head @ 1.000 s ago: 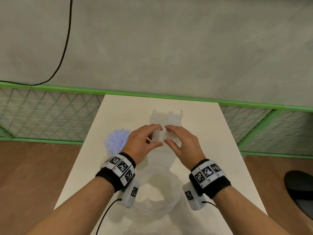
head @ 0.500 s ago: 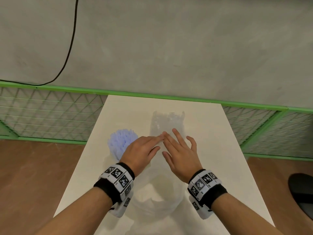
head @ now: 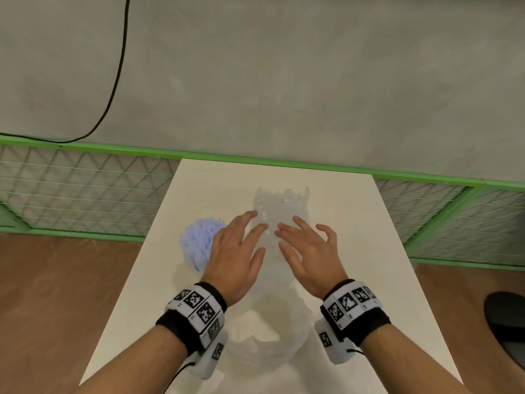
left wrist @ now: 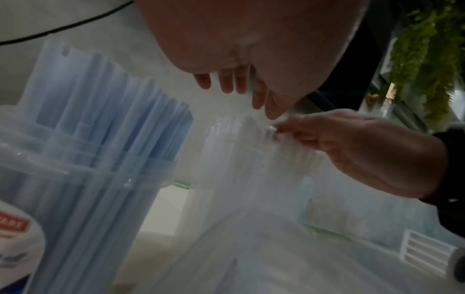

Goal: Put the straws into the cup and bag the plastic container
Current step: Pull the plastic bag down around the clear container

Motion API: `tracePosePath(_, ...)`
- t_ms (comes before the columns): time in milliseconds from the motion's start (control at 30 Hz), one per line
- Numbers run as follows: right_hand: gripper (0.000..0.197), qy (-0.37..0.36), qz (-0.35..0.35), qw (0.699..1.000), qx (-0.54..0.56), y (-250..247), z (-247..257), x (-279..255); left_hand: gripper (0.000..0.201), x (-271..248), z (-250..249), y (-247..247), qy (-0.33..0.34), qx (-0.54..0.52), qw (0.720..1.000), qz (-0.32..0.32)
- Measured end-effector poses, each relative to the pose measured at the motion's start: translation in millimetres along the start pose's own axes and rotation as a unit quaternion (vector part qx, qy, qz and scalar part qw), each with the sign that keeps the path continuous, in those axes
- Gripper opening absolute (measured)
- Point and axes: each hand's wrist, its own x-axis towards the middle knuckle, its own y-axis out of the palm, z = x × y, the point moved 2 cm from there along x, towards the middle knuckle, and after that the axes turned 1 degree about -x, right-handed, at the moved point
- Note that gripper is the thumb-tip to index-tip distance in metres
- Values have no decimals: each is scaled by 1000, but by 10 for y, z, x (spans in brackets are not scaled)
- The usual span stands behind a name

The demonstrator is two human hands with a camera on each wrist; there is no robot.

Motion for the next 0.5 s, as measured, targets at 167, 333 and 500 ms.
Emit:
tracePosePath(167, 48, 28, -11, 999, 33, -90, 8, 292, 56, 220, 60, 69, -106, -131, 983, 72)
tracePosePath(333, 43, -1, 40, 996, 77, 53, -30, 337, 46, 404, 31, 81, -161, -182, 965, 95)
tracePosePath(500, 40, 77, -135, 979, 134, -114, -192, 470, 48, 612, -13, 105, -196, -161, 961, 113)
